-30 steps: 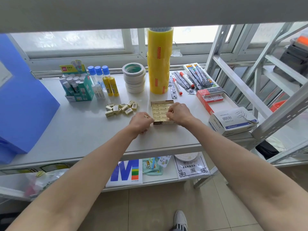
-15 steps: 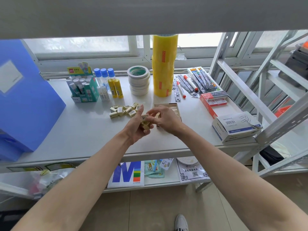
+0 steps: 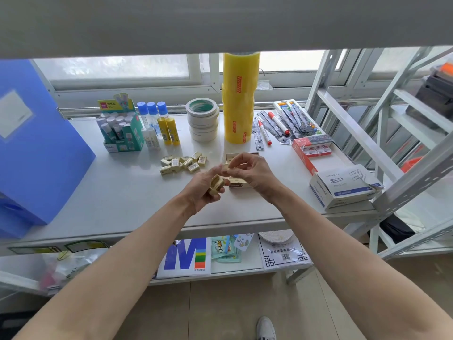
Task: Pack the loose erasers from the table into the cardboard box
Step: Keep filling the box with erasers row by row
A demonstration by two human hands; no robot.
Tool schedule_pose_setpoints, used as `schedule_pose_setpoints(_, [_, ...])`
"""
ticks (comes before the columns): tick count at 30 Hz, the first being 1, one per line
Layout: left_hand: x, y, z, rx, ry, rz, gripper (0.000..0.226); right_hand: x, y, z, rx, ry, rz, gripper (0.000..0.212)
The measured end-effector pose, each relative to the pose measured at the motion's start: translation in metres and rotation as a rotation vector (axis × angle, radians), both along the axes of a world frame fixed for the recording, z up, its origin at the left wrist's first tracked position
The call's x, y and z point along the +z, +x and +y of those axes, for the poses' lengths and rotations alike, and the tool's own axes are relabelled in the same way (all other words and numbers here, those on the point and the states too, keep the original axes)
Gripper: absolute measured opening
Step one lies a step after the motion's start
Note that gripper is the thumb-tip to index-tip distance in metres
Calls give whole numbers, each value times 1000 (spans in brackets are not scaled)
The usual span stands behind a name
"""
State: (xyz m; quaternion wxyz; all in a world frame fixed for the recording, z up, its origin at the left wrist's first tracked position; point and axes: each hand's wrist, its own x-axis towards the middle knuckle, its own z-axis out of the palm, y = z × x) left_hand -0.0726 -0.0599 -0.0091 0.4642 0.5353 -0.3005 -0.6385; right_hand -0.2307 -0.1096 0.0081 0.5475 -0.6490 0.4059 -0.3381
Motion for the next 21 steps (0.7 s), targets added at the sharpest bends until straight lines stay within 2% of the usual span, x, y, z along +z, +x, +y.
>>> schedule_pose_setpoints(5, [0, -2, -3, 20, -47, -20, 29, -5, -5, -1, -54, 10, -44, 17])
schedule_pose_setpoints(16, [-2, -3, -4, 34, -46, -80, 35, -9, -9, -3, -104, 58, -81, 20])
schedule_pose_setpoints(21, [-1, -3, -6, -87, -100, -297, 38, -7, -9, -4, -112, 17, -94, 20])
